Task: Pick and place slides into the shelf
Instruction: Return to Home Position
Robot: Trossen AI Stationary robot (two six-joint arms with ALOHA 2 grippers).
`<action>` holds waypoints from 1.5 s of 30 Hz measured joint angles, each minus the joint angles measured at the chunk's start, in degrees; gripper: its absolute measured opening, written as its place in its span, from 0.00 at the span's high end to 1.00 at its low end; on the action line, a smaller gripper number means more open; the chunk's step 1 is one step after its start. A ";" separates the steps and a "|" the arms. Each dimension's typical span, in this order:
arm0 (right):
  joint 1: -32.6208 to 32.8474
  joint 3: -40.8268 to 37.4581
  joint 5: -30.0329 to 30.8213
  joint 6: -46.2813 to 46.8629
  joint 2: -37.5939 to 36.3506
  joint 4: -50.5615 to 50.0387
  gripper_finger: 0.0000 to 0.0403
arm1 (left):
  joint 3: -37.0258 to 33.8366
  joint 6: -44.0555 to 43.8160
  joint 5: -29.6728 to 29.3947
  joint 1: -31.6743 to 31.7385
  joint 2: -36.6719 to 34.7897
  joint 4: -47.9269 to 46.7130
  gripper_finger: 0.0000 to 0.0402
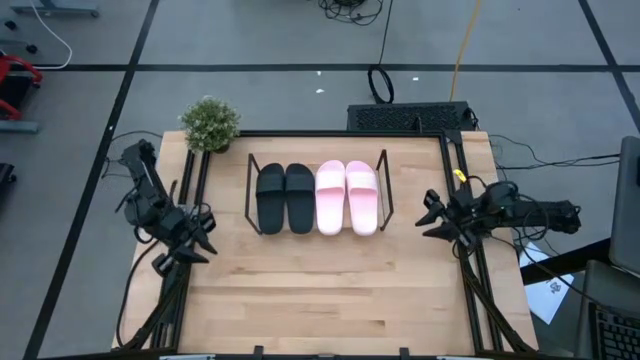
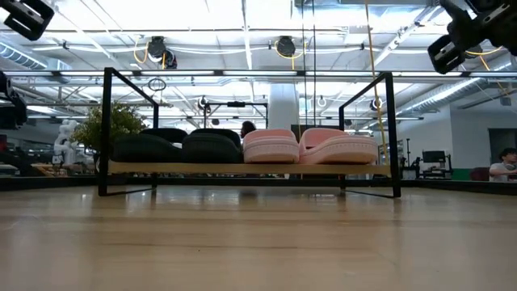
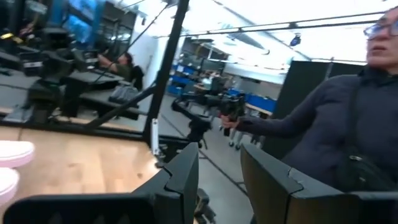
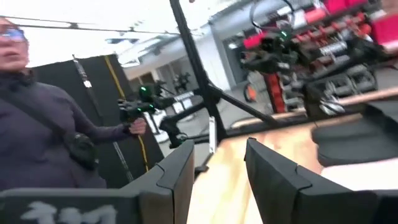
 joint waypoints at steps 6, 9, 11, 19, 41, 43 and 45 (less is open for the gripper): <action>1.53 -5.64 2.91 0.72 -0.02 11.36 0.67 | -4.14 3.53 -1.81 -4.25 0.07 7.54 0.71; 2.50 -7.89 7.10 2.27 -0.02 12.11 0.67 | -6.17 3.44 -7.61 -6.34 0.09 9.40 0.71; 3.16 -8.59 7.80 2.81 0.04 12.45 0.67 | -6.90 3.06 -10.90 -7.80 0.09 9.64 0.71; 3.54 -7.26 7.47 -3.03 -0.02 15.80 0.67 | -6.96 7.39 -13.81 -11.78 0.11 11.67 0.71; 3.36 -7.11 7.32 -1.48 -0.02 13.20 0.67 | -6.90 1.83 1.97 11.72 0.11 10.11 0.71; 3.36 -7.11 7.15 -1.48 -0.02 13.04 0.67 | -6.90 0.58 5.65 15.44 0.09 8.75 0.71; 3.36 -7.11 6.86 -1.49 -0.02 13.00 0.67 | -6.90 -1.19 8.93 19.01 0.11 6.74 0.71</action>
